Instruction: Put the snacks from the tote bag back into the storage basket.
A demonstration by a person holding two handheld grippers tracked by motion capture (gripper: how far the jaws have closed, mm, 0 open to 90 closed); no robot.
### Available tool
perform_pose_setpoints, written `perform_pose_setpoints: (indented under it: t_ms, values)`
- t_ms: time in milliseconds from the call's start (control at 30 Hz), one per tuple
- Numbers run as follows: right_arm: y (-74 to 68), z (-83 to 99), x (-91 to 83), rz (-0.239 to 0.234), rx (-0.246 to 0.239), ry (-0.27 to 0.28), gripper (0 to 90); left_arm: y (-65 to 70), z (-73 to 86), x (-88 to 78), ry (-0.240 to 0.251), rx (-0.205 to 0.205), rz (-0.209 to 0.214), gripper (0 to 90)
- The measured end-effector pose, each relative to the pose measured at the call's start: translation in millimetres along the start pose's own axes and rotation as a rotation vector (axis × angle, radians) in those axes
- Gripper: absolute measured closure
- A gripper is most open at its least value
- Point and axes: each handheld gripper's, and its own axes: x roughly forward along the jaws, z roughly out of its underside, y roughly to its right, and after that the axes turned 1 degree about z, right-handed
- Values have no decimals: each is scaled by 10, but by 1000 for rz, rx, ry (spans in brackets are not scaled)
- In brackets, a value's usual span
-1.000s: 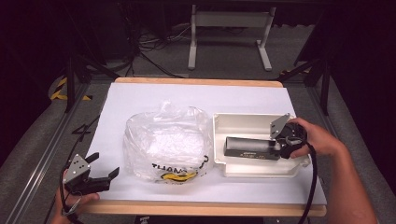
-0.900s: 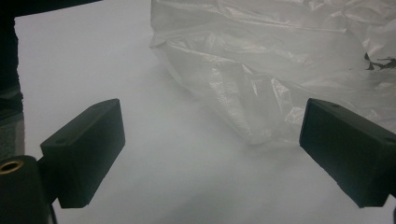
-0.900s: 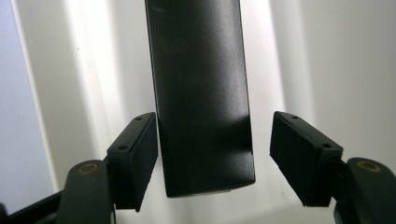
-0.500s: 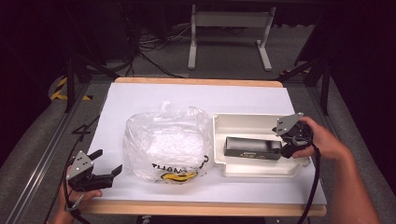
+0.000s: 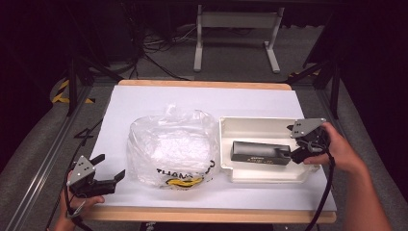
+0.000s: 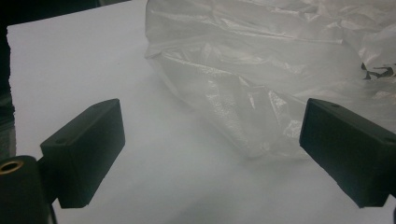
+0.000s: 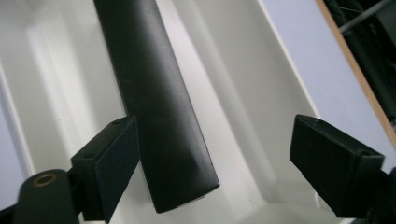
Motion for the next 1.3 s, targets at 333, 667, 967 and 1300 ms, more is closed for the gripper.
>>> perform_pose_setpoints:
  t_ms: [333, 667, 967, 1300]
  values:
    - [-72, 44, -111, 126, 113, 48, 99, -3, -2, -4, 2, -4, -2, 77]
    - [-164, 101, -174, 165, 175, 77, 91, 1, 0, -5, 1, -6, -2, 77]
    - [-265, 187, -215, 197, 225, 93, 92, 3, -2, -6, 1, -6, -2, 77]
    - [-355, 348, -275, 215, 290, 139, 87, 2, -2, -11, 0, -9, -4, 77]
